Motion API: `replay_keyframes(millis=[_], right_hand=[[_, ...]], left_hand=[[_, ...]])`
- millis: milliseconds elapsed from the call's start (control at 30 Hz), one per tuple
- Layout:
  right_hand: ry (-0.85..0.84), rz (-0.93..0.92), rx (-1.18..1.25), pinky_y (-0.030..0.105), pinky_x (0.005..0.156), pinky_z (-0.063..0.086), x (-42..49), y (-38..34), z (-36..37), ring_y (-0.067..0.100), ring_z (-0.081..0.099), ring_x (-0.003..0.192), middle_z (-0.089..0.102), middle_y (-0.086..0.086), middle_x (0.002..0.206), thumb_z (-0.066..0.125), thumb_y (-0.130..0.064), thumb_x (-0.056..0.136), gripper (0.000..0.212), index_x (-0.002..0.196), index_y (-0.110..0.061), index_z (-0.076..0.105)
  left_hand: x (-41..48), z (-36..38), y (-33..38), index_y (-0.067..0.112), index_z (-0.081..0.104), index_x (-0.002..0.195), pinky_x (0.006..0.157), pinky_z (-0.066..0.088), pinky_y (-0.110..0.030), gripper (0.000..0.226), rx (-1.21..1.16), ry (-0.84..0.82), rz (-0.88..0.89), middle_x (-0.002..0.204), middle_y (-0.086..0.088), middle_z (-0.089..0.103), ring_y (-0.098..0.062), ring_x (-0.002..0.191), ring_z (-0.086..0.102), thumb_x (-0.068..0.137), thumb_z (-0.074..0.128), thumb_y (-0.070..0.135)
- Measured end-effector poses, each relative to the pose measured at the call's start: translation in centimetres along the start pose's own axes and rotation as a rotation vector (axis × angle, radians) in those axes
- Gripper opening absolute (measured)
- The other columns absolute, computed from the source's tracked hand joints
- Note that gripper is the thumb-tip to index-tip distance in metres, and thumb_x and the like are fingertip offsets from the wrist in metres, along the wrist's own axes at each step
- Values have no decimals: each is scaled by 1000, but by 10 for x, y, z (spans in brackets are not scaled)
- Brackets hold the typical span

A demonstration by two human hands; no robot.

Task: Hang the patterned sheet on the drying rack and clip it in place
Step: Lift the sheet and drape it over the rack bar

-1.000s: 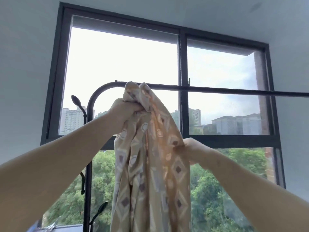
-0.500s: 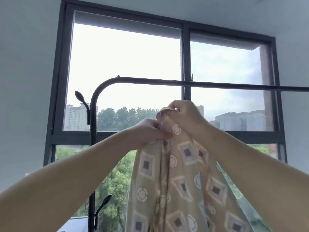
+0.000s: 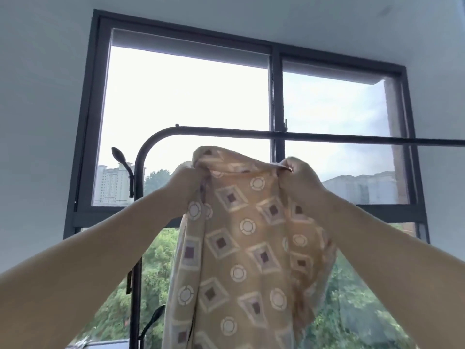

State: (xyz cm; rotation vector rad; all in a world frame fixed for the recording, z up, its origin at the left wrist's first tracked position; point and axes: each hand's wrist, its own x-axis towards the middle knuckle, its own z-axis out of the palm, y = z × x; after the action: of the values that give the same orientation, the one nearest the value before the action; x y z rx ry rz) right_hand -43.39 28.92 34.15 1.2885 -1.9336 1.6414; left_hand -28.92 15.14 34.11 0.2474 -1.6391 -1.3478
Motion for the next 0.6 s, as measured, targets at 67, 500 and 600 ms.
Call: replay_keyframes(millis=[67,500,600], right_hand=[[7,-125,-5,20,47,32,3,-22,2,8,47,60,53,-2,72,40,-16,95,19,84,-14,54],[-569,133,-33,38,89,51,-9,-2,13,22,64,96,66,3,107,76,-41,72,52,112,-15,55],[-768,205,-224,39,96,48,-16,26,20,22,64,100,69,0,97,70,-28,81,14,90,-20,64]], left_hand=[[-4,7,2,7,61,89,49,54,-24,13,-115,-35,10,74,-11,64,-17,51,64,92,50,13],[5,16,22,12,62,54,57,52,-24,30,91,-36,70,54,-4,60,-18,51,59,79,66,-4],[9,12,26,11,58,59,58,51,-24,27,14,31,87,50,-2,59,-16,50,58,80,64,-5]])
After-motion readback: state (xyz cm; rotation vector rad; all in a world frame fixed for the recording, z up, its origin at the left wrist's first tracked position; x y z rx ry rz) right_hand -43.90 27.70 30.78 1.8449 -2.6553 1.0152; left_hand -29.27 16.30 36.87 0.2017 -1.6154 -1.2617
